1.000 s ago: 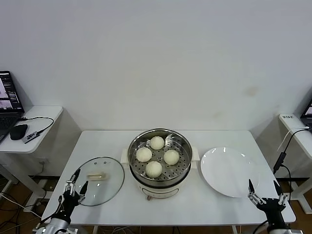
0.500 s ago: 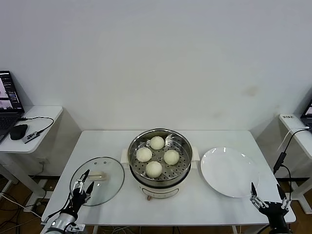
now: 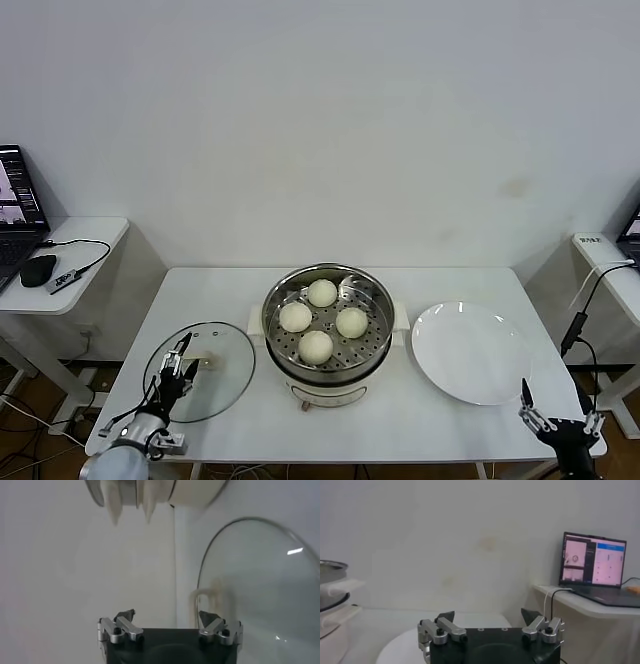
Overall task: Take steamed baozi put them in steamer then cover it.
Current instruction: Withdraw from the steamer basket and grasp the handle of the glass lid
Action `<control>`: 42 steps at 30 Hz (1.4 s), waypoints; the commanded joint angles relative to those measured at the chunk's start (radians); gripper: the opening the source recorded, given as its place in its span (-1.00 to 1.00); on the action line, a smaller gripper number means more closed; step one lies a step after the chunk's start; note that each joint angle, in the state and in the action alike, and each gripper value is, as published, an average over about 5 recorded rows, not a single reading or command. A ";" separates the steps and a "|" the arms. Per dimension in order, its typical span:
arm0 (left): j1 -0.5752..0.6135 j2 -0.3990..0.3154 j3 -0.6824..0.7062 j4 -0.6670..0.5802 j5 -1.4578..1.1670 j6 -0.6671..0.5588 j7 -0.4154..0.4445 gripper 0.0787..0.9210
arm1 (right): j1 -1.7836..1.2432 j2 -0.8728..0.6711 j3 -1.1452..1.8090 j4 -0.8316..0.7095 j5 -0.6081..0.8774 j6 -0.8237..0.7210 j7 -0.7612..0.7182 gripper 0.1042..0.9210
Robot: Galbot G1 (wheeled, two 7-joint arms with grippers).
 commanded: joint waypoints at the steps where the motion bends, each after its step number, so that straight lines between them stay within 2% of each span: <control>1: -0.122 -0.001 0.029 0.115 0.012 0.000 0.003 0.77 | -0.001 0.005 0.000 -0.003 -0.005 -0.002 -0.001 0.76; 13: -0.151 -0.015 0.038 0.167 0.008 0.003 -0.003 0.77 | 0.009 0.005 -0.005 -0.020 -0.010 -0.001 -0.002 0.76; 16: -0.152 -0.016 0.038 0.175 0.007 0.005 -0.007 0.71 | 0.012 0.004 -0.006 -0.021 -0.009 -0.003 -0.002 0.76; 32: -0.125 -0.019 0.025 0.153 -0.022 -0.004 -0.065 -0.35 | 0.026 -0.009 -0.020 -0.033 -0.009 -0.006 -0.005 0.76; 39: -0.083 -0.003 -0.010 0.040 -0.029 0.017 -0.092 -0.80 | 0.026 -0.016 -0.027 -0.028 -0.011 -0.005 -0.008 0.76; 42: -0.054 0.020 -0.035 -0.042 -0.031 0.067 -0.069 -0.85 | 0.025 -0.018 -0.031 -0.024 -0.014 -0.003 -0.010 0.76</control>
